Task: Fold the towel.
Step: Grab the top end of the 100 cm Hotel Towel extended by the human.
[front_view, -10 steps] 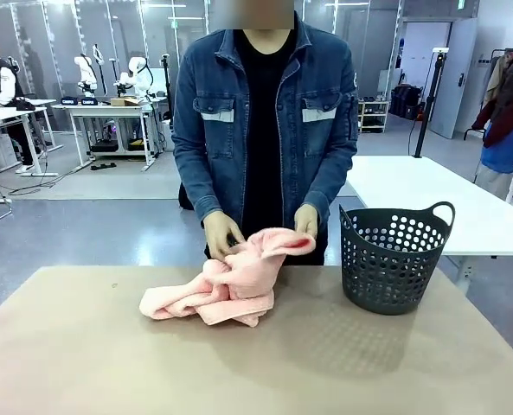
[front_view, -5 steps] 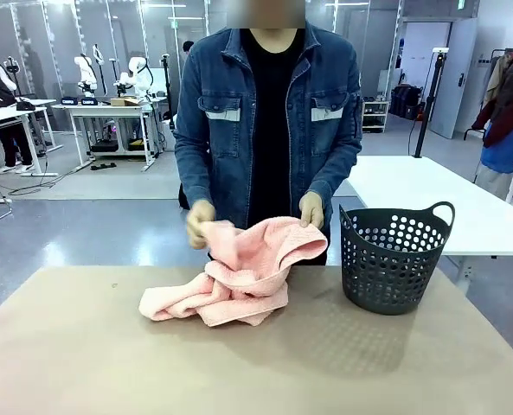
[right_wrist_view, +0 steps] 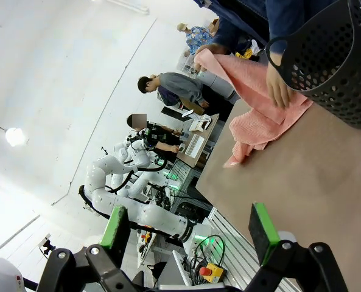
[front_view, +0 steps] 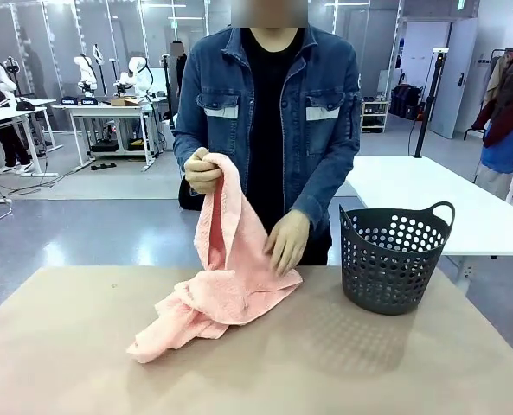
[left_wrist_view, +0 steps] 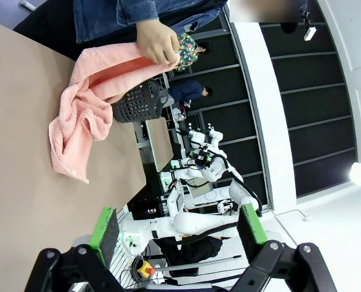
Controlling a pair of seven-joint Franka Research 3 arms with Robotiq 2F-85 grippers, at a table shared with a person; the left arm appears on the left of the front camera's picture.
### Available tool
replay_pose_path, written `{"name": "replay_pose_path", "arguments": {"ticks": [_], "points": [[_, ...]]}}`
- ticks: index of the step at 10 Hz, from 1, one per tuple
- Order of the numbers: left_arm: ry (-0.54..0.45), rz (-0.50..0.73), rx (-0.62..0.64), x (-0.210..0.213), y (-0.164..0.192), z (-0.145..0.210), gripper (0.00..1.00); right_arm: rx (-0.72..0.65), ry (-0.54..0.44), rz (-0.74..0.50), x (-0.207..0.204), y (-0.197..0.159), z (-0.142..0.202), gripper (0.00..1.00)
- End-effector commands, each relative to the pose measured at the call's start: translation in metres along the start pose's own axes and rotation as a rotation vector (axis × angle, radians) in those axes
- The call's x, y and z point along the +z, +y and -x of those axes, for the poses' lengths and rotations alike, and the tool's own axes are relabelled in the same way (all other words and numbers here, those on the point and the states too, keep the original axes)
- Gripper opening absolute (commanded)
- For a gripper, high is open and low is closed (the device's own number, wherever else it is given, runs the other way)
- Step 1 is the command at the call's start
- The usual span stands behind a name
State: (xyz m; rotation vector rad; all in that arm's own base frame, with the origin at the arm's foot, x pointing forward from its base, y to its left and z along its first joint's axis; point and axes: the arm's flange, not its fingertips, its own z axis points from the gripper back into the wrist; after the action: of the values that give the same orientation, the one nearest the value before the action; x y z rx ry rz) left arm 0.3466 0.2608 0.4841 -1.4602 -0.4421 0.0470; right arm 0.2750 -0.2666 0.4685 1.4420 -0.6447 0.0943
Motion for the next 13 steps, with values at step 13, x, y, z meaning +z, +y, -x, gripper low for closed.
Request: {"name": "replay_pose_path", "arguments": {"ticks": [13], "points": [[0.019, 0.002, 0.004, 0.0033, -0.0022, 0.0002, 1.0, 0.009, 0.003, -0.011, 0.0011, 0.0013, -0.0004, 1.0]]}}
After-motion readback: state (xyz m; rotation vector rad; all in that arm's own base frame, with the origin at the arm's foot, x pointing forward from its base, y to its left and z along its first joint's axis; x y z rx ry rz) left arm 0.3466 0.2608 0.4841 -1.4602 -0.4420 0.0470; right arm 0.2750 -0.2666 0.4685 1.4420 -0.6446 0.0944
